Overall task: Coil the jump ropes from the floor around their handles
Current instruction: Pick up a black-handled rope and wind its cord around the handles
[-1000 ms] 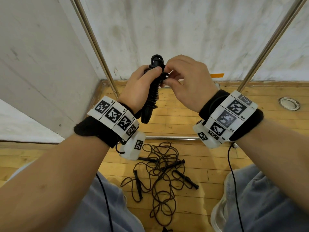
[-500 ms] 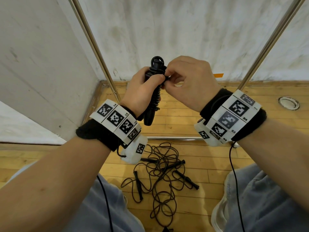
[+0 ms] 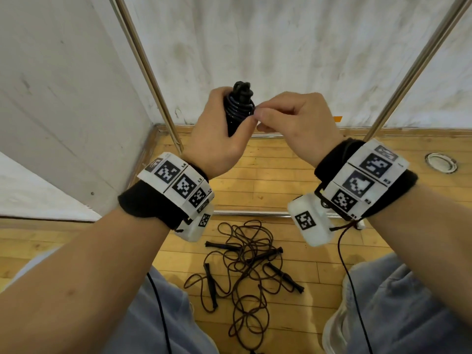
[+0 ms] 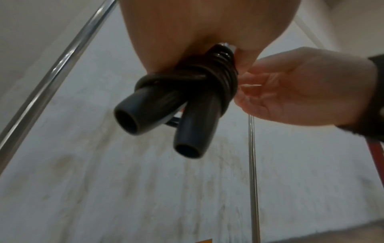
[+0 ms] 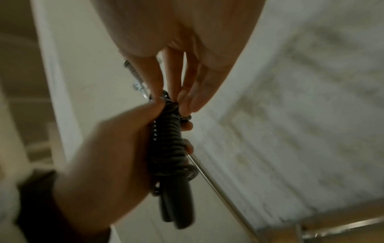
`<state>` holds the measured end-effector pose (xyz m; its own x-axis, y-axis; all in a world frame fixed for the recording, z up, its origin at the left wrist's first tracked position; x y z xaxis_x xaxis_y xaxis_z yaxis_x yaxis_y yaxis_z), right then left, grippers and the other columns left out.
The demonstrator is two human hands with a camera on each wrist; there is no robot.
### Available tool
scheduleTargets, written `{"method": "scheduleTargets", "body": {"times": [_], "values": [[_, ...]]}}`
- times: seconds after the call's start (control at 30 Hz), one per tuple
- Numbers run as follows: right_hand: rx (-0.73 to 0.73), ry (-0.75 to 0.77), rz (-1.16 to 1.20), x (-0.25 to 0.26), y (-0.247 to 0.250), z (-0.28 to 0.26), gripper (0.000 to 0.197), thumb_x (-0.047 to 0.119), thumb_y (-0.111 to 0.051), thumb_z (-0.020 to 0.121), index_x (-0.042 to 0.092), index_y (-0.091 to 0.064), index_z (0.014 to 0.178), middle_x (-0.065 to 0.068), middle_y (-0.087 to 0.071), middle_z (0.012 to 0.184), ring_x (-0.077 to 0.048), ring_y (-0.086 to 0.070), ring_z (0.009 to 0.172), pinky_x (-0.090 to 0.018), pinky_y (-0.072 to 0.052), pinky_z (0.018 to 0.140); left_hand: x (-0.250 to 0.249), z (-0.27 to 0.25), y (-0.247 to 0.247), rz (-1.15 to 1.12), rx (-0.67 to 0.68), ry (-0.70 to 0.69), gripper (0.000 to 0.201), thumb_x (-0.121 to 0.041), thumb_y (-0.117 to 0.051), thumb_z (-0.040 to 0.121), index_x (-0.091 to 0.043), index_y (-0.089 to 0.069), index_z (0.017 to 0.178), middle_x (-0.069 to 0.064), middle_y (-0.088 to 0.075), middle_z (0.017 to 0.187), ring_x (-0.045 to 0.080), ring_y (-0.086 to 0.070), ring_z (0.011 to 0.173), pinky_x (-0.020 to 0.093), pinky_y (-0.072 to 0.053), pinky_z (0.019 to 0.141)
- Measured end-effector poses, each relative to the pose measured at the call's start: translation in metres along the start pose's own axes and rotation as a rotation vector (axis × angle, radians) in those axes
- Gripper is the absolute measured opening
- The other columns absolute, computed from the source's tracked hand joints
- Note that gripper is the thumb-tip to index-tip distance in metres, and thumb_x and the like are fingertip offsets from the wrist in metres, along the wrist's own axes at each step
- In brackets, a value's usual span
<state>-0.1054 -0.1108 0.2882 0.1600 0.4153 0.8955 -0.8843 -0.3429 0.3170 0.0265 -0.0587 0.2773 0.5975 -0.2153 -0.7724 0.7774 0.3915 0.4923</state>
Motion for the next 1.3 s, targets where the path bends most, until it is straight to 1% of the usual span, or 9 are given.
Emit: {"method": "scheduleTargets", "body": {"times": [0.07, 0.17, 0.33, 0.57, 0.77, 0.9, 1.07, 1.2, 1.3], "values": [[-0.02, -0.101, 0.09, -0.006, 0.001, 0.001, 0.007, 0.018, -0.07, 0.081, 0.016, -0.075, 0.077, 0.001, -0.071, 0.071, -0.012, -0.066, 0.065, -0.03, -0.057, 0.07, 0.001, 0.0, -0.001, 0.097, 0.007, -0.06, 0.053, -0.035, -0.058, 0.09, -0.008, -0.037, 0.131, -0.008, -0.052, 0.107, 0.001, -0.054, 0.087, 0.007, -0.04, 0.072], [0.021, -0.234, 0.155, -0.018, -0.004, 0.001, 0.006, 0.015, -0.072, 0.079, 0.015, -0.074, 0.074, -0.001, -0.067, 0.062, -0.011, -0.059, 0.056, -0.026, -0.051, 0.064, 0.0, -0.002, -0.001, 0.24, -0.016, -0.129, 0.055, -0.035, -0.06, 0.09, -0.006, -0.04, 0.132, 0.004, -0.051, 0.122, 0.008, -0.052, 0.099, 0.012, -0.039, 0.077], [0.075, -0.384, 0.36, -0.028, -0.009, -0.002, 0.004, 0.005, -0.067, 0.082, 0.004, -0.07, 0.08, -0.004, -0.061, 0.062, -0.012, -0.053, 0.053, -0.022, -0.045, 0.054, -0.003, -0.006, -0.004, 0.321, -0.038, -0.178, 0.053, -0.035, -0.061, 0.09, -0.004, -0.043, 0.13, 0.009, -0.052, 0.12, 0.011, -0.052, 0.098, 0.014, -0.038, 0.076], [0.19, -0.533, 0.491, -0.027, -0.016, -0.009, 0.027, 0.006, -0.059, 0.086, 0.011, -0.051, 0.061, -0.002, -0.041, 0.058, -0.011, -0.034, 0.048, -0.021, -0.034, 0.048, 0.003, -0.006, -0.007, 0.352, -0.068, -0.143, 0.054, -0.035, -0.062, 0.085, -0.005, -0.045, 0.128, -0.005, -0.048, 0.114, -0.009, -0.037, 0.093, -0.008, -0.028, 0.073], [0.196, -0.62, 0.575, -0.025, -0.018, -0.011, 0.026, 0.008, -0.053, 0.086, 0.016, -0.045, 0.063, 0.002, -0.033, 0.056, -0.008, -0.026, 0.044, -0.02, -0.032, 0.046, 0.0, -0.007, -0.009, 0.366, -0.08, -0.167, 0.057, -0.041, -0.06, 0.082, -0.007, -0.047, 0.126, 0.004, -0.056, 0.118, 0.006, -0.047, 0.1, 0.01, -0.029, 0.073], [0.207, -0.674, 0.599, -0.026, -0.02, -0.011, 0.026, 0.01, -0.051, 0.085, 0.018, -0.043, 0.061, 0.004, -0.03, 0.057, -0.008, -0.023, 0.044, -0.019, -0.03, 0.045, 0.0, -0.007, -0.006, 0.382, -0.091, -0.157, 0.057, -0.045, -0.057, 0.079, -0.012, -0.048, 0.125, -0.003, -0.056, 0.115, 0.003, -0.048, 0.099, 0.017, -0.033, 0.075], [0.229, -0.744, 0.61, -0.029, -0.022, -0.013, 0.027, 0.014, -0.052, 0.083, 0.019, -0.044, 0.058, 0.007, -0.031, 0.054, -0.006, -0.023, 0.041, -0.016, -0.027, 0.043, 0.003, -0.008, -0.004, 0.313, -0.083, -0.162, 0.053, -0.041, -0.056, 0.078, -0.011, -0.049, 0.122, -0.012, -0.047, 0.108, -0.006, -0.042, 0.09, 0.014, -0.035, 0.07], [0.265, -0.866, 0.724, -0.033, -0.022, -0.014, 0.024, 0.016, -0.055, 0.082, 0.015, -0.048, 0.059, 0.007, -0.033, 0.054, -0.005, -0.024, 0.04, -0.015, -0.027, 0.043, 0.009, -0.007, -0.005, 0.281, -0.053, -0.115, 0.052, -0.041, -0.056, 0.078, -0.013, -0.048, 0.12, -0.011, -0.055, 0.101, 0.004, -0.052, 0.085, 0.021, -0.039, 0.072], [0.259, -0.794, 0.692, -0.034, -0.022, -0.014, 0.019, 0.019, -0.059, 0.085, 0.015, -0.054, 0.067, 0.007, -0.036, 0.056, -0.006, -0.029, 0.043, -0.016, -0.033, 0.044, 0.012, -0.005, -0.006, 0.282, -0.071, -0.051, 0.05, -0.042, -0.056, 0.078, -0.015, -0.05, 0.119, -0.011, -0.057, 0.096, 0.008, -0.055, 0.081, 0.023, -0.039, 0.068]]}}
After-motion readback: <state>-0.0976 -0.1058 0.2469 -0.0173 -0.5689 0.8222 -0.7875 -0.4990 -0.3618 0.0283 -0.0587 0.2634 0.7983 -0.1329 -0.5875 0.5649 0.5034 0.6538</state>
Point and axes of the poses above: each hand's wrist, its own z-axis towards the middle knuckle, its own y-axis out of the back of the hand, x = y × z, the point moved 6 cm from there along z, towards the middle knuckle
